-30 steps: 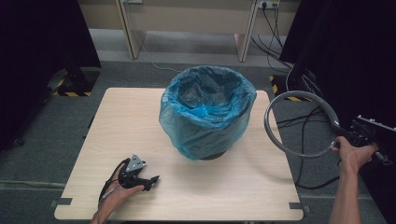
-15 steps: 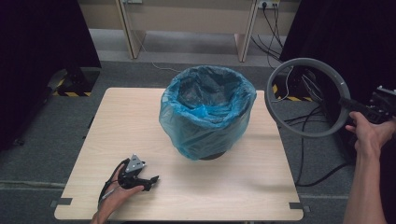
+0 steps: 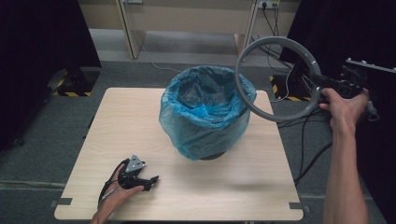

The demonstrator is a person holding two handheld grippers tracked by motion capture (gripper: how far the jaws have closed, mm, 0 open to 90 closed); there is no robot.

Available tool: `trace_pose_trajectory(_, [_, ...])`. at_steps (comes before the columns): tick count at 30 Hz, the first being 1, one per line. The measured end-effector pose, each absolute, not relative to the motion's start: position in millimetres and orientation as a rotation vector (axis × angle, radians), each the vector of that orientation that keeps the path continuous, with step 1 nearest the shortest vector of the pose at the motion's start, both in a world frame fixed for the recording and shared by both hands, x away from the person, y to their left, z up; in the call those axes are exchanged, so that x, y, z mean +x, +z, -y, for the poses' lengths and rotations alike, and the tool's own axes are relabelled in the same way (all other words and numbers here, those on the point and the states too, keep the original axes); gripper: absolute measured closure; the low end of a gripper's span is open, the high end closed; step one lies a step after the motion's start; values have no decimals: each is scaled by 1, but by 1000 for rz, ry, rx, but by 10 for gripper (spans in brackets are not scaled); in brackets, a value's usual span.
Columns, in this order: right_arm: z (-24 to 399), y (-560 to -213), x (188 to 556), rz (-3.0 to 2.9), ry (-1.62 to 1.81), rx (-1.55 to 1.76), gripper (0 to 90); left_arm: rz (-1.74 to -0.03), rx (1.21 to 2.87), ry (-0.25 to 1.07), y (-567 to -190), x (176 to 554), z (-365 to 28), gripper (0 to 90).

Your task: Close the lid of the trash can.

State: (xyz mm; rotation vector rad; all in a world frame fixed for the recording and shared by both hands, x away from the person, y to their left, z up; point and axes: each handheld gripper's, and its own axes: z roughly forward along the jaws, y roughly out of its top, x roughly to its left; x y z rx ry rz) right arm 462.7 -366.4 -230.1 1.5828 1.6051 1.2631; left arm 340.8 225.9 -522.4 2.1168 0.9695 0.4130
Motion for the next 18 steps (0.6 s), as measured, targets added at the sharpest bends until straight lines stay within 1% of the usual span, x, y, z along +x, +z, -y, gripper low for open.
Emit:
trace_pose_trajectory(10, [287,-213,486,-1747,1342,1487,769,-970,2117,413,-522,341,-226,163])
trace_pose_trajectory(18, [230,-218,501,-1901,1335,1435,768,-970,2117,413,-522,341,-226,163])
